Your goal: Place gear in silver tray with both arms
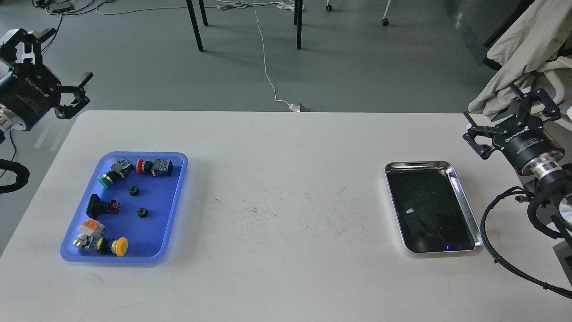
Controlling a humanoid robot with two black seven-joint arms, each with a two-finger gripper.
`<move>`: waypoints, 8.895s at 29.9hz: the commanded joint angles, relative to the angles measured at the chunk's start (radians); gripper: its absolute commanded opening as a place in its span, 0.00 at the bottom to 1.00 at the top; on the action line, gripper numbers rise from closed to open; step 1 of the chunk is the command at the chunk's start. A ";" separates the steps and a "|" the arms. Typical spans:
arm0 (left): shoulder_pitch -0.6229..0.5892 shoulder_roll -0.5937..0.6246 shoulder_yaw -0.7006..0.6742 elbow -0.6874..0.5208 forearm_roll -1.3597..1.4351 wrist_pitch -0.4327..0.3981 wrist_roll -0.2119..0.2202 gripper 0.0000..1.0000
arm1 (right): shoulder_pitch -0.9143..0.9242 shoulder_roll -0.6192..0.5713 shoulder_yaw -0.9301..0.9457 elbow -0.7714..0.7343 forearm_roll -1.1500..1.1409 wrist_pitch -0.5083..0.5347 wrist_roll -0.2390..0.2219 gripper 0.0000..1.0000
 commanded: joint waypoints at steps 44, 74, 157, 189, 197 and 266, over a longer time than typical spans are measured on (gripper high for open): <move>0.173 0.056 0.254 -0.354 1.705 0.349 0.022 0.96 | 0.013 -0.028 -0.013 0.015 -0.006 -0.022 0.000 0.98; 0.147 -0.086 0.309 -0.082 1.713 0.352 0.009 0.84 | 0.028 -0.020 -0.010 0.011 -0.024 -0.054 0.000 0.98; -0.137 -0.404 0.409 -0.532 1.748 0.168 0.298 0.08 | 0.046 -0.101 -0.015 -0.052 -0.024 -0.041 -0.011 0.98; -0.137 -0.856 0.562 -0.033 1.883 0.337 0.278 0.09 | 0.037 -0.132 -0.013 -0.192 -0.024 0.060 -0.006 0.98; -0.112 -0.856 0.585 -0.059 1.868 0.345 0.255 0.10 | 0.039 -0.132 -0.013 -0.190 -0.024 0.060 -0.006 0.98; -0.137 -0.580 0.075 -0.198 0.784 0.564 0.224 0.98 | 0.334 -0.321 -0.436 0.259 -0.329 -0.048 -0.042 0.98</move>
